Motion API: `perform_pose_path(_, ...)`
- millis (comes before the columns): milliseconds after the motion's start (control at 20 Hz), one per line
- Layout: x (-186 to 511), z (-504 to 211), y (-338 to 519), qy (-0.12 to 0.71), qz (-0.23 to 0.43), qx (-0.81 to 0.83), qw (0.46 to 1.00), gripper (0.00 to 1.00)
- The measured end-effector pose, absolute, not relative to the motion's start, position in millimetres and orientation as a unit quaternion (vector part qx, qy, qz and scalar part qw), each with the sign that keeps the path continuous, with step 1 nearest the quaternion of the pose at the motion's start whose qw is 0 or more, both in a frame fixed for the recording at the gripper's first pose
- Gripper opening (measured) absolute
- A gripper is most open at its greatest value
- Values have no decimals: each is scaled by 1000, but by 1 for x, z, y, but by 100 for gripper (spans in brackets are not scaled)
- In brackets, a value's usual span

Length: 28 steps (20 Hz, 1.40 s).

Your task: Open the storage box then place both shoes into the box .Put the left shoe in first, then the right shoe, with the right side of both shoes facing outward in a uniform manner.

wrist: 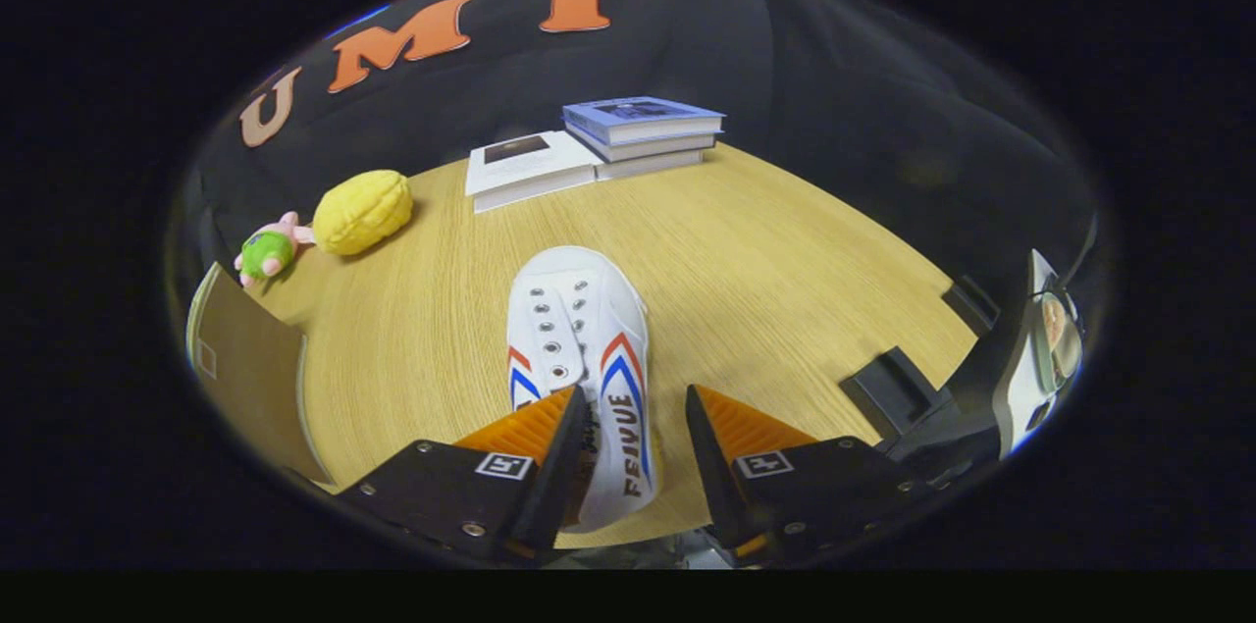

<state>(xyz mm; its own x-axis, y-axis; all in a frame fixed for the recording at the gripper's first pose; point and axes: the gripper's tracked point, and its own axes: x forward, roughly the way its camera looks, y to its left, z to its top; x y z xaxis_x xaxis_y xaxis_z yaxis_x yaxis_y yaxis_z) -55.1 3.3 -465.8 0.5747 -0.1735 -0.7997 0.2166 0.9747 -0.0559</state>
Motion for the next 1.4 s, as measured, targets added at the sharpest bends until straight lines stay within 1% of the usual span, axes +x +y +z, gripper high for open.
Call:
perform_pose_path(50, -55, -470, 4, 453, -113, 32, 884, 57)
perform_pose_path(100, -55, -473, 6, 458, -114, 44, 881, 48)
perform_pose_path(150, -54, -474, 9, 459, -113, 53, 880, 42)
perform_pose_path(200, -53, -474, 9, 460, -115, 51, 879, 32)
perform_pose_path(250, -53, -474, 8, 460, -114, 41, 880, 29)
perform_pose_path(350, -53, -474, 9, 460, -113, 26, 880, 29)
perform_pose_path(450, -52, -471, 8, 455, -110, 13, 883, 25)
perform_pose_path(500, -51, -471, 6, 451, -112, 13, 885, 17)
perform_pose_path(650, -52, -467, 5, 446, -122, 47, 886, 1)
perform_pose_path(950, -53, -435, 16, 421, -140, 66, 894, 0)
perform_pose_path(1200, -43, -392, 51, 393, -124, 64, 909, 0)
perform_pose_path(1400, -38, -361, 105, 372, -91, 68, 921, 0)
